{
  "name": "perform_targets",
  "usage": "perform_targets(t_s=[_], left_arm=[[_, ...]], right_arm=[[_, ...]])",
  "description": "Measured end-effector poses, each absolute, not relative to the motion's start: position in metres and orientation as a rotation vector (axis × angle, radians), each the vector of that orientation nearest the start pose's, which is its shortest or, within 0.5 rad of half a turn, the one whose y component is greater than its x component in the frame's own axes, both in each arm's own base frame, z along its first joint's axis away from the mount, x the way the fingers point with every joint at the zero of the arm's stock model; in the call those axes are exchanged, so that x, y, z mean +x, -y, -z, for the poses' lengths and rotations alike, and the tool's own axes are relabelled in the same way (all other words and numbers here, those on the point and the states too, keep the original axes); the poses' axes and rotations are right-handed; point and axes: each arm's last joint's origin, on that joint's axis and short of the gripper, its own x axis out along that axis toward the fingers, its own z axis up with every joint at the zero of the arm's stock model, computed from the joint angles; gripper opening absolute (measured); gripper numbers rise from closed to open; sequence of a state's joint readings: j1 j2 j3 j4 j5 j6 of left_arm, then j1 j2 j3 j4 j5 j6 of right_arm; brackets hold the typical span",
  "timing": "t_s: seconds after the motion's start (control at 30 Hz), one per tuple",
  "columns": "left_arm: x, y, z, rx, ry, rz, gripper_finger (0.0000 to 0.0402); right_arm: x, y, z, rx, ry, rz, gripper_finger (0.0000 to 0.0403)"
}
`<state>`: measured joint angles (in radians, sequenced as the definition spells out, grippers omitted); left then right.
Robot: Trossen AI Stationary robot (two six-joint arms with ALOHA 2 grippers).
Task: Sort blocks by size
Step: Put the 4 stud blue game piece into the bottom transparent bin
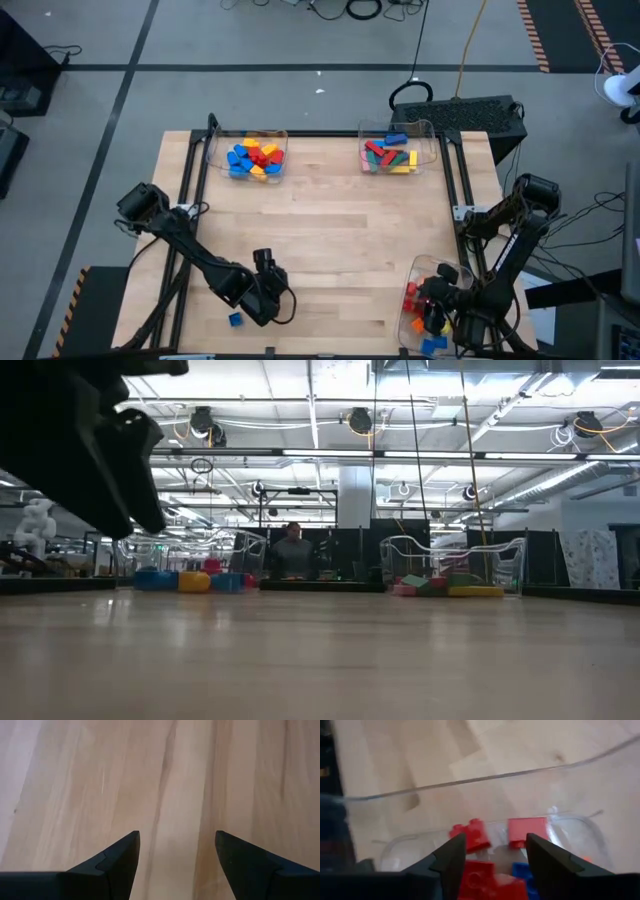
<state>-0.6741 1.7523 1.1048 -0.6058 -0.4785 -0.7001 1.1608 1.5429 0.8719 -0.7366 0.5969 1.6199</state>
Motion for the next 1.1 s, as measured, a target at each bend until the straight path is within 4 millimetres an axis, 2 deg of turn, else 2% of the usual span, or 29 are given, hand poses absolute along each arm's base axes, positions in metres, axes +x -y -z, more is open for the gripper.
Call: perform_targets(t_s=[0.1, 0.27, 0.4, 0.53, 0.67, 0.8, 0.97, 1.1], left_arm=[[0.262, 0.197, -0.173, 0.061, -1.041, -0.180, 0.0260], [0.259, 0.202, -0.172, -0.038, -1.111, -0.124, 0.0260], [0.253, 0.209, -0.172, -0.228, -1.145, -0.172, 0.0260], [0.244, 0.221, -0.171, -0.242, -1.186, -0.117, 0.0260], [0.230, 0.235, -0.171, -0.321, -1.314, -0.024, 0.0260], [0.212, 0.244, -0.169, -0.418, -1.451, -0.058, 0.0260], [0.195, 0.247, -0.167, -0.420, -1.499, -0.187, 0.0260], [0.189, 0.251, -0.168, -0.423, -1.471, -0.204, 0.0260]], right_arm=[[0.119, -0.226, -0.177, 0.405, -0.918, 0.383, 0.0194], [0.123, -0.224, -0.202, 0.385, -0.915, 0.477, 0.0184], [0.125, -0.227, -0.225, 0.353, -0.890, 0.491, 0.0173], [0.129, -0.230, -0.241, 0.315, -0.807, 0.460, 0.0166], [0.131, -0.231, -0.244, 0.314, -0.762, 0.447, 0.0164], [0.132, -0.231, -0.243, 0.328, -0.766, 0.455, 0.0164], [0.137, -0.228, -0.244, 0.319, -0.746, 0.470, 0.0164], [0.143, -0.225, -0.245, 0.305, -0.706, 0.486, 0.0164]])
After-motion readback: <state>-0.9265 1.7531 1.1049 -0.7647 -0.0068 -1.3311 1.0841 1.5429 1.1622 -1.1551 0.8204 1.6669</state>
